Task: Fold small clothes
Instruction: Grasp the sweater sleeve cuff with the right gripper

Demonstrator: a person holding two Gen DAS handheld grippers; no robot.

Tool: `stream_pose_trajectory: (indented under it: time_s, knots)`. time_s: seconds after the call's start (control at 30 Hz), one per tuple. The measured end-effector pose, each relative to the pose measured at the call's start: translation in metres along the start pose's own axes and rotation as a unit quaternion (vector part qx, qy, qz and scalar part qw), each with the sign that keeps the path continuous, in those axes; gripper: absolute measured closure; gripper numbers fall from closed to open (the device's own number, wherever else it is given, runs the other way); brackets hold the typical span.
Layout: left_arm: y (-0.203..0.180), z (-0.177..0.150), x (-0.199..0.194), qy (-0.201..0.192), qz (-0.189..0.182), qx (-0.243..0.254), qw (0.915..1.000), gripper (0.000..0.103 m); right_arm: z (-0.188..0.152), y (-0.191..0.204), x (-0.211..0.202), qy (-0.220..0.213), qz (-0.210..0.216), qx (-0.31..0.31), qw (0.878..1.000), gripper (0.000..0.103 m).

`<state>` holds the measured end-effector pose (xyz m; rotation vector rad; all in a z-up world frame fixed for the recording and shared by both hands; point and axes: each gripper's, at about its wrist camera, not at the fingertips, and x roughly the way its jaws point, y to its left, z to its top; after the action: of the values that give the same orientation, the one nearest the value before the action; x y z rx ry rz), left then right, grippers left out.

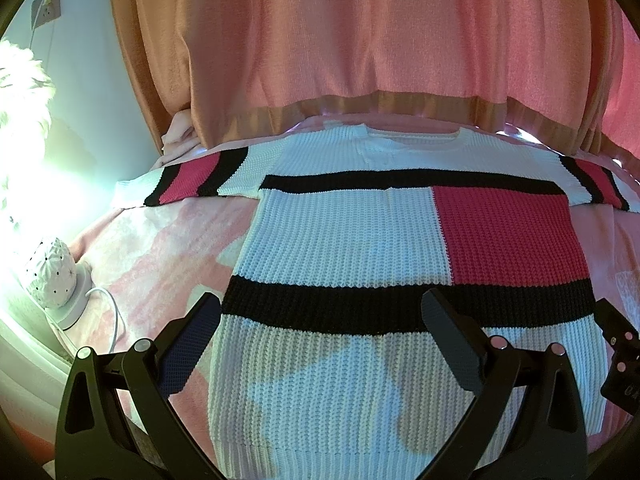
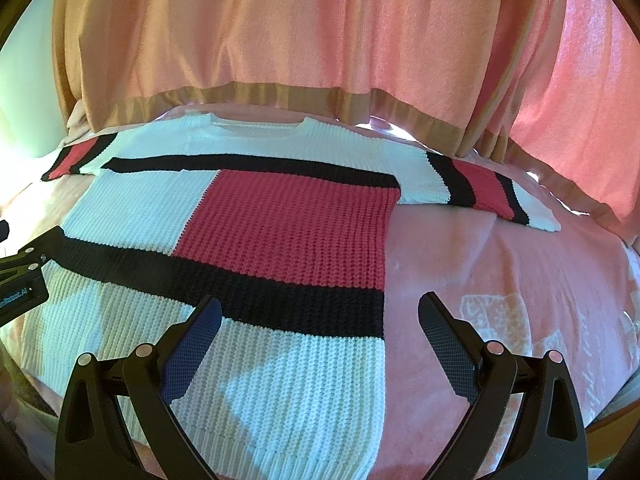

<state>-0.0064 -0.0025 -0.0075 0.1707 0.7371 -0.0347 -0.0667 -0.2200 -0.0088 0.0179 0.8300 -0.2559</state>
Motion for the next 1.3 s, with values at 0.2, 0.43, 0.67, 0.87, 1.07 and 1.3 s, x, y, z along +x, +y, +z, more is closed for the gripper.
stream_pose_trajectory:
  time_s: [0.2,0.43,0.67,0.87,1.07,1.3]
  knots:
    - [-0.006,0.022,0.004,0.011,-0.025,-0.011,0.9996,0.005,0.03,-0.028,0.0,-0.018,-0.005,0.004,1.0,0.007]
    - [-0.051,0.082,-0.008,-0.053,-0.026,0.065,0.9961,0.005,0.11,-0.191,0.045,0.001,-0.06,0.11,0.992,0.007]
    - [-0.076,0.094,0.029,-0.051,-0.029,0.052,0.9969,0.005,0.098,-0.365,0.157,0.071,-0.112,0.299,0.945,0.021]
    - [-0.076,0.094,0.068,0.009,-0.048,0.032,0.9983,0.005,0.057,-0.434,0.229,0.107,-0.109,0.398,0.905,0.036]
    - [-0.071,0.103,0.078,0.019,-0.062,0.009,0.9978,0.005,0.067,-0.447,0.244,0.067,-0.079,0.409,0.907,0.096]
    - [-0.063,0.11,0.068,-0.004,-0.066,0.0,0.9978,0.005,0.158,-0.384,0.181,-0.06,-0.004,0.338,0.939,0.098]
